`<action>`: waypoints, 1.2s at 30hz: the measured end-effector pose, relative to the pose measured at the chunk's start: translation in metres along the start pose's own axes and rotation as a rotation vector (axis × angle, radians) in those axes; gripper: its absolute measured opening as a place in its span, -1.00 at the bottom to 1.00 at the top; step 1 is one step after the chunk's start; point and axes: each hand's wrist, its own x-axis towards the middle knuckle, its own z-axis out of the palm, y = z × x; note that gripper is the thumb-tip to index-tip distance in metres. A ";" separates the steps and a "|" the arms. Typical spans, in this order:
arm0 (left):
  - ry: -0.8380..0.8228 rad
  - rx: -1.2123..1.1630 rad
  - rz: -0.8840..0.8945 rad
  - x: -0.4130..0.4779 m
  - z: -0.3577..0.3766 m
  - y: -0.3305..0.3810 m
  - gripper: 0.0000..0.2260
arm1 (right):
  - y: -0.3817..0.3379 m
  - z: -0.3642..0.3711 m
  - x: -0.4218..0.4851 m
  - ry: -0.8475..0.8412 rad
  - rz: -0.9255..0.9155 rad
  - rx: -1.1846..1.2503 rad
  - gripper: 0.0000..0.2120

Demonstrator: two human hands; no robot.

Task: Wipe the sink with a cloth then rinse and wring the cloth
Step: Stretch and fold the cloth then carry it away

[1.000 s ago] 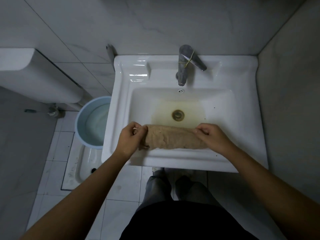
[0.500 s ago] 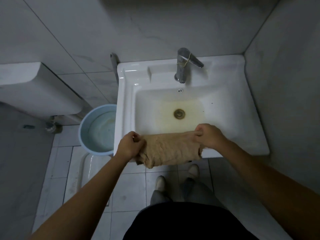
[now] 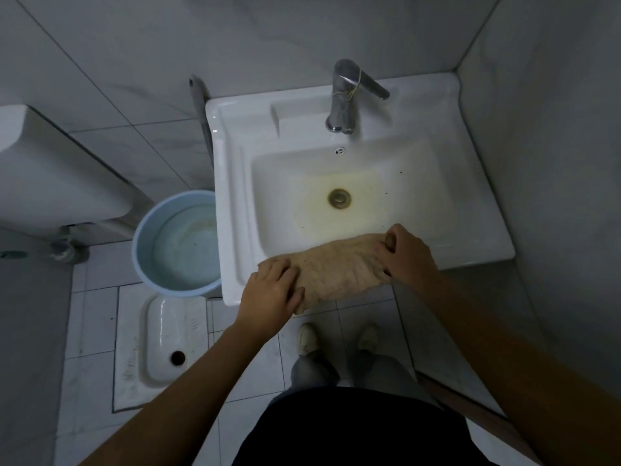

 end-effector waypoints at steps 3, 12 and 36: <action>0.000 -0.033 0.000 -0.003 0.000 -0.003 -0.63 | -0.002 0.000 -0.006 -0.049 -0.020 -0.022 -0.74; 0.023 -0.055 -0.135 -0.019 -0.005 -0.008 -0.66 | -0.047 -0.003 -0.018 -0.003 -0.072 0.141 -0.88; -0.053 -0.118 -0.280 0.018 -0.028 -0.034 -0.63 | -0.092 0.060 0.013 -0.385 -0.148 -0.159 -0.88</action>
